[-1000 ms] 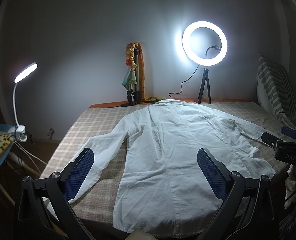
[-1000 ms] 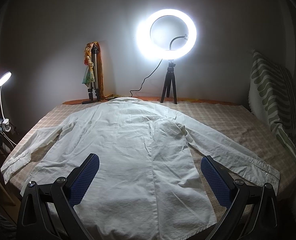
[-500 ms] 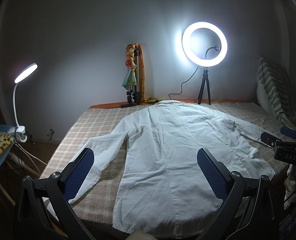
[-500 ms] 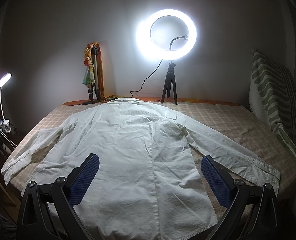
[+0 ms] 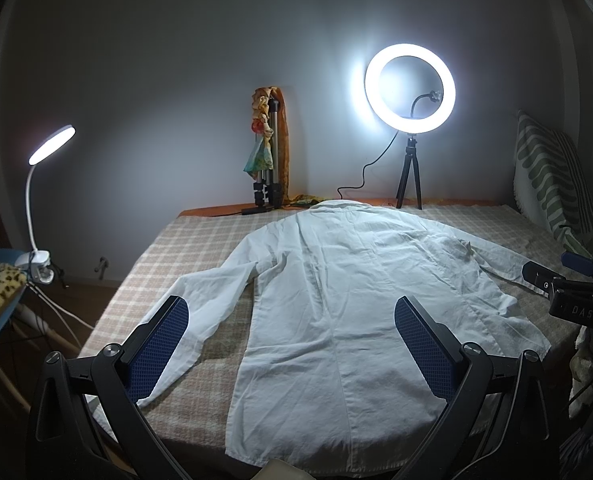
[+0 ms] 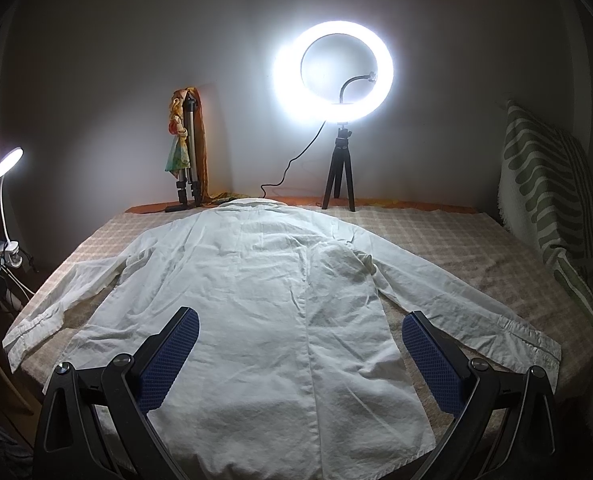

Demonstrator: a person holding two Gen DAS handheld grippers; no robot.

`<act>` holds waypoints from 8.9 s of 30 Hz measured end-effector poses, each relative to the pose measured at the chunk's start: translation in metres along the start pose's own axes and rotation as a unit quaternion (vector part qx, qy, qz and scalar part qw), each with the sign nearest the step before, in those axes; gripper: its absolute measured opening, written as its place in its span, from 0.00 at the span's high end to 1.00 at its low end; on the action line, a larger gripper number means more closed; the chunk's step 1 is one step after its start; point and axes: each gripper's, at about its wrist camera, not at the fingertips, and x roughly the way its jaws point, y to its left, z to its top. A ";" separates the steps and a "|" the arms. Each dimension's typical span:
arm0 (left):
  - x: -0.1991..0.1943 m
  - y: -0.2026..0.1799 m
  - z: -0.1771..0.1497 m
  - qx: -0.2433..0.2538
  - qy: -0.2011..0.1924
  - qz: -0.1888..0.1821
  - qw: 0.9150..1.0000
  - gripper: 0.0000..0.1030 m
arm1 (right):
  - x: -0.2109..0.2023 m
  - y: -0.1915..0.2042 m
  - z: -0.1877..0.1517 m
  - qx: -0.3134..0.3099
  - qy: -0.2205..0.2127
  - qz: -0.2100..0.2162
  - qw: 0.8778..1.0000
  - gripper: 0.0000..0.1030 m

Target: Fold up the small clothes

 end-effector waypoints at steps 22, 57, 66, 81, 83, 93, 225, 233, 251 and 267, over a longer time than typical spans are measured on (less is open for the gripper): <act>0.005 0.016 0.003 0.000 0.008 0.012 1.000 0.00 | 0.002 -0.001 0.005 0.007 0.000 0.005 1.000 0.00; 0.119 0.270 -0.084 -0.176 0.248 0.045 0.952 0.17 | 0.104 0.143 0.057 -0.055 0.048 0.179 0.981 0.00; 0.132 0.272 -0.101 -0.199 0.268 0.029 0.942 0.41 | 0.116 0.151 0.053 -0.051 0.071 0.204 0.975 0.00; 0.118 0.243 -0.081 -0.195 0.203 -0.034 0.959 0.95 | 0.109 0.145 0.056 -0.055 0.061 0.190 0.978 0.02; 0.109 0.229 -0.068 -0.195 0.179 -0.060 0.963 0.95 | 0.112 0.142 0.058 -0.052 0.071 0.195 0.977 0.06; 0.071 0.122 -0.019 -0.069 0.101 -0.154 0.980 0.95 | 0.138 0.132 0.076 -0.019 0.129 0.247 0.960 0.31; 0.076 -0.052 -0.069 0.076 0.257 -0.364 0.892 0.87 | 0.310 0.103 0.076 -0.043 0.261 0.157 0.952 0.84; 0.058 -0.017 -0.054 0.056 0.216 -0.341 0.913 0.87 | 0.270 0.050 0.087 -0.005 0.218 0.166 0.962 0.68; 0.080 -0.082 -0.025 0.092 0.193 -0.340 0.916 0.50 | 0.169 -0.194 0.064 0.138 0.153 0.045 0.978 0.53; 0.141 -0.148 -0.007 0.088 0.232 -0.341 0.907 0.50 | 0.125 -0.384 -0.038 0.303 0.186 -0.089 0.930 0.49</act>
